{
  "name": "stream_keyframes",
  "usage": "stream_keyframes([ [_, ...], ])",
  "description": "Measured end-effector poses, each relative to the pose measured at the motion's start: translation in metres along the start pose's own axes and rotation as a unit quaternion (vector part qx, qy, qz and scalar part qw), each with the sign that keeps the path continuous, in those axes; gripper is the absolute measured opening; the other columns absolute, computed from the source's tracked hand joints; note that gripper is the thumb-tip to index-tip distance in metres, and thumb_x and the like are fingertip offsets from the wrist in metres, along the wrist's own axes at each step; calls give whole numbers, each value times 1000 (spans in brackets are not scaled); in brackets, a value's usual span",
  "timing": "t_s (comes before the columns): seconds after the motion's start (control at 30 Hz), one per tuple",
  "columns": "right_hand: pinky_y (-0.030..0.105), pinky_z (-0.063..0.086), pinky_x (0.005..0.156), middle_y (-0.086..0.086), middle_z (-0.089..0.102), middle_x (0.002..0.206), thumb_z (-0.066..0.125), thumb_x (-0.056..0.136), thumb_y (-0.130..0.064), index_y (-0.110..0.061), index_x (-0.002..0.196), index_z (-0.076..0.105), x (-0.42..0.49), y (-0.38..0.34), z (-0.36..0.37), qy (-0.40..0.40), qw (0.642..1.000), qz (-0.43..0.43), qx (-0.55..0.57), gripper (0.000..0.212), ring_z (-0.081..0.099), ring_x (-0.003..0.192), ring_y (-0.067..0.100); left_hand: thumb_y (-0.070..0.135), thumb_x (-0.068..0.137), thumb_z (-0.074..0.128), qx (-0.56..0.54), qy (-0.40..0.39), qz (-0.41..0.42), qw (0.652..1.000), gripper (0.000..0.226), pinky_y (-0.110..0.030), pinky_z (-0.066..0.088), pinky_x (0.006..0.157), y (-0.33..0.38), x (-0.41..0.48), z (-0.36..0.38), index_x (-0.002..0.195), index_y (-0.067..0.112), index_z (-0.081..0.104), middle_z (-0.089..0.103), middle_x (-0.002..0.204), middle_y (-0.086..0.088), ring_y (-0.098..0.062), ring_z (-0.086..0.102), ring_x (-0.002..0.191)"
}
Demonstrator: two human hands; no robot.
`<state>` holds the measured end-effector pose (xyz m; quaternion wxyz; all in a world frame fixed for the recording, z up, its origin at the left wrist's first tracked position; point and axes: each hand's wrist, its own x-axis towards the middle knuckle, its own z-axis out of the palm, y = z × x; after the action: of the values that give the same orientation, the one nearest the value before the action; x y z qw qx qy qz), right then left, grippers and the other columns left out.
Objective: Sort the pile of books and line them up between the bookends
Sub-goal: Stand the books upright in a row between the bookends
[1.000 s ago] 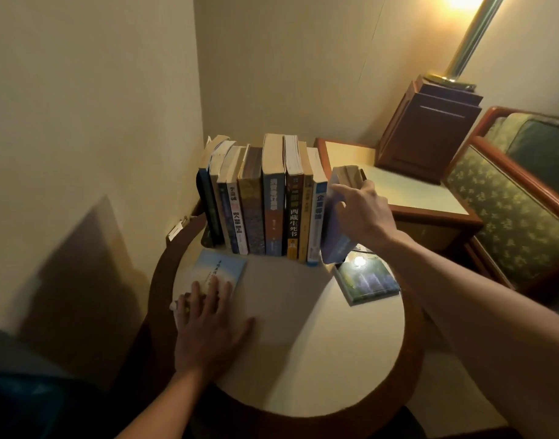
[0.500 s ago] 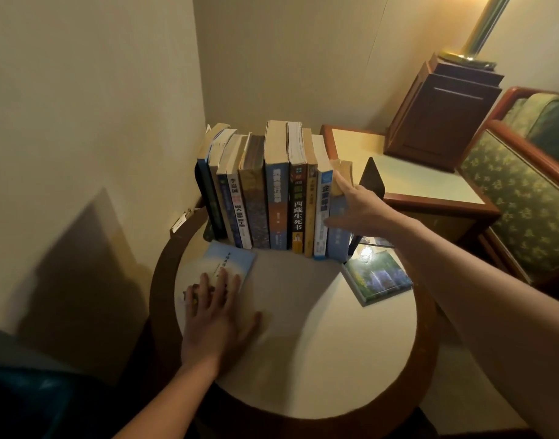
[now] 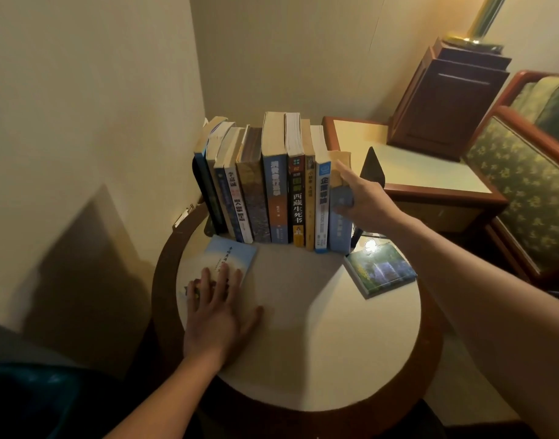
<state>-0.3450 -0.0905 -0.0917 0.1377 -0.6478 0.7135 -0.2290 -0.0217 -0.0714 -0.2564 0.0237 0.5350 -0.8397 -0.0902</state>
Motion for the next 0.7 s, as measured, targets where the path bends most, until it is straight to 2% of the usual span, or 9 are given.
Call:
stream_keyframes([
  [0.03,54,51,101,11,49,150,70,89,-3,-23,161,6,-3,2,3,14,1000,7,4,99,48,137,32,88,83,1,-4,3,1,1000,93,-53,-12,121,0,0,0,158,35,-9,-23,165,2,-28,-32,147],
  [0.1,51,49,104,11,47,152,72,88,-5,-20,161,2,-13,5,11,57,998,5,7,102,47,137,31,88,82,0,-5,4,1,1000,93,-52,-13,122,2,-1,-1,159,35,-8,-22,165,3,-28,-32,147],
  [0.17,48,54,95,10,54,146,70,89,-7,-20,162,5,-29,11,21,116,993,-17,-4,98,56,126,30,88,82,-1,-2,2,-2,1000,93,-51,-13,121,2,-2,-2,158,35,-11,-25,164,4,-26,-34,147],
  [0.27,45,62,76,15,64,129,70,89,-5,-16,159,24,-59,28,36,178,983,-26,-41,84,68,95,27,89,81,-2,-2,3,-6,1000,95,-51,-14,121,3,-2,-3,157,35,-15,-29,163,6,-24,-37,145],
  [0.4,39,54,84,14,67,127,71,89,-9,-12,145,52,-96,47,59,126,987,52,-88,59,67,106,30,90,80,0,-6,4,-4,1000,96,-51,-15,121,2,-3,-3,157,35,-15,-29,163,5,-25,-36,146],
  [0.53,38,54,83,8,69,120,66,93,-16,-16,127,66,-113,44,91,61,993,26,-97,33,66,104,27,89,82,1,-1,5,3,1000,94,-50,-15,121,2,-3,-4,156,36,-16,-26,163,8,-25,-34,147],
  [0.7,42,53,94,6,67,127,63,91,-20,-14,126,68,-112,7,131,24,997,-11,-73,36,59,114,27,83,86,11,-14,-2,38,999,83,-45,-13,123,-1,-4,-5,157,42,-6,-16,164,15,-17,-26,150],
])
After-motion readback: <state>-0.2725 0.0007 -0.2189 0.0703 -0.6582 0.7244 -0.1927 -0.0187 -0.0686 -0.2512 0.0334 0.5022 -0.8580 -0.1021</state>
